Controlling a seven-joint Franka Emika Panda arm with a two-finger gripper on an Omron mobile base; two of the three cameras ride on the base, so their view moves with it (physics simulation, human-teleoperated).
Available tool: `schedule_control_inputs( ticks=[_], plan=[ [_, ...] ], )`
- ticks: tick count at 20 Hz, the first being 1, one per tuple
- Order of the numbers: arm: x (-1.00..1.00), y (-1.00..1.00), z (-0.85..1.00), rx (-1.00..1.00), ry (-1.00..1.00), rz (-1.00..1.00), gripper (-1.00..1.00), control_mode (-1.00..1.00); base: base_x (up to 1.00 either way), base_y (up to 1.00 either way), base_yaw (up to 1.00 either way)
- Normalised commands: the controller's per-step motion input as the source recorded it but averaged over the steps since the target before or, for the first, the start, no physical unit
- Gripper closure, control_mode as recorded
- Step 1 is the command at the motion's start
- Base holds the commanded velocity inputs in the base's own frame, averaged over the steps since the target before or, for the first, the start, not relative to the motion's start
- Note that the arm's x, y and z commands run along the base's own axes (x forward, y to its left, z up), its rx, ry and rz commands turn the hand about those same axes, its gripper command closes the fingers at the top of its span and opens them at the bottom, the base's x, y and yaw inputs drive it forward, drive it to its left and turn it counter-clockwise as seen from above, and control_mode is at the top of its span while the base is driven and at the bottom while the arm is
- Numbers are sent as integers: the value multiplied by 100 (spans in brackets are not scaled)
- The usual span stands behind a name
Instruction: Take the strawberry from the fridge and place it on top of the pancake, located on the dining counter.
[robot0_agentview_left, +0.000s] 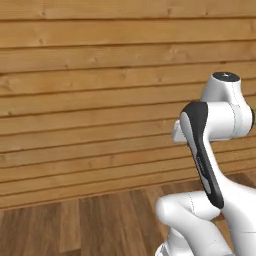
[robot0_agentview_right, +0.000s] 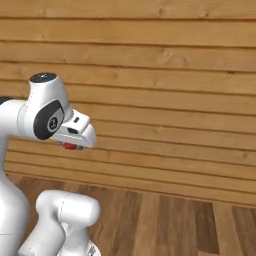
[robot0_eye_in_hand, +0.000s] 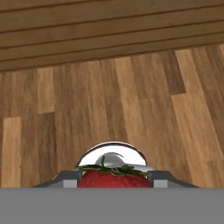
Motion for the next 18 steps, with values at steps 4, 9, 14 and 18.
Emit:
schedule_control_inputs(
  ticks=[4, 9, 14, 18],
  plan=[
    [0, 0, 0, 0, 0, 0, 100, 100, 100, 50, 27],
    [0, 0, 0, 0, 0, 0, 100, 100, 100, 37, 54],
    [0, 0, 0, 0, 0, 0, 100, 100, 83, 10, 80],
    [0, 0, 0, 0, 0, 0, 100, 100, 34, 0, 98]
  ],
)
